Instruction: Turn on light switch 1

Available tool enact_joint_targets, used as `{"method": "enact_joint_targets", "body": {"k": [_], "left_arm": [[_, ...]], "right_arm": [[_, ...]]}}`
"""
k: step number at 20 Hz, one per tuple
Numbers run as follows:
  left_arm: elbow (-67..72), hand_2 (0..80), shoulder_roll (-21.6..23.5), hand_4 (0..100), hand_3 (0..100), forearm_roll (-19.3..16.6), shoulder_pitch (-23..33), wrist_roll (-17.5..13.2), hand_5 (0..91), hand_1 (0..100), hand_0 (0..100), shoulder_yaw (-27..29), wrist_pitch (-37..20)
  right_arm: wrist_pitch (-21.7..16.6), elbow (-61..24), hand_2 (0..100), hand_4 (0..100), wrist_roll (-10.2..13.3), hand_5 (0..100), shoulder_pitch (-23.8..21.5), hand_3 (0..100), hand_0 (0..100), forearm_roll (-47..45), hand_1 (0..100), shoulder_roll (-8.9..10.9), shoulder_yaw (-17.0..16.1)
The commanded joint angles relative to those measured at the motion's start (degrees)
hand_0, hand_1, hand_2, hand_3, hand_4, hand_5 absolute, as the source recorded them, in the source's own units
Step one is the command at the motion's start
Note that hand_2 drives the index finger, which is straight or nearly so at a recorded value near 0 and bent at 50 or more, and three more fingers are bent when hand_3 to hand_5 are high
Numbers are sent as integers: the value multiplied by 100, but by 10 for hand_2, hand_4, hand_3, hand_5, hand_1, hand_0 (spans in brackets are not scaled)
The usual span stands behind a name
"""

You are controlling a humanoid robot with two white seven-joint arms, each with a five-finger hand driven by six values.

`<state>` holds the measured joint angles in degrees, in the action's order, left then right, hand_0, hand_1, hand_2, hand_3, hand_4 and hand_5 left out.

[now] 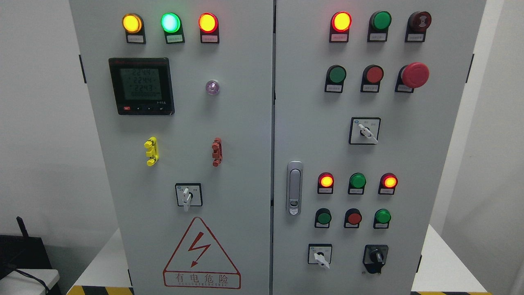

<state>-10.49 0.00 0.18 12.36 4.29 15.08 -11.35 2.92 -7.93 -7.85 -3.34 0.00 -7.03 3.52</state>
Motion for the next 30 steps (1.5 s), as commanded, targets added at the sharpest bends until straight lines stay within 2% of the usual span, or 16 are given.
{"method": "enact_joint_targets", "body": {"k": [1,2,6,12,16,19,22,24,27,30], "left_arm": [[-1461,0,-114,98,38,175,231,-148,0,66,472,1232,-16],[-1751,0,-105,102,44,167,292,-157,0,67,473,1417,-16],[-2947,0,26,132,72,149,530,-516,0,74,474,2006,-16],[-4835,0,150,156,112,96,574,-649,0,78,477,2877,-16],[-6076,0,150,195,158,105,513,-1087,0,78,481,3360,1],[-6928,0,290,220,179,105,504,-1159,0,63,484,3388,1],[-7886,16,273,305,273,122,504,-1150,4,46,492,3405,-7],[-8397,36,290,326,300,184,495,-1150,10,28,502,3405,-16],[-8854,110,290,372,337,193,390,-1141,51,0,527,3414,-42],[-9215,160,290,459,382,228,118,-1141,138,0,507,3379,-77]], "right_arm": [[-2,-6,0,0,3,0,0,0,120,-105,389,0,0],[-2,2,0,0,3,0,0,0,120,-97,389,0,0],[-2,-6,0,0,3,0,0,0,120,-105,389,0,0],[-2,-6,0,0,-6,0,0,0,120,-105,389,0,0],[-2,-6,0,0,3,0,0,0,120,-105,389,0,0],[-2,2,0,0,3,0,0,0,120,-97,389,0,0],[-2,2,0,0,3,0,0,0,120,-97,389,0,0],[-2,-6,0,0,-6,0,0,0,120,-105,389,0,0],[-2,2,0,0,3,0,0,0,120,-97,389,0,0],[-2,2,0,0,-6,0,0,0,120,-97,389,0,0]]}}
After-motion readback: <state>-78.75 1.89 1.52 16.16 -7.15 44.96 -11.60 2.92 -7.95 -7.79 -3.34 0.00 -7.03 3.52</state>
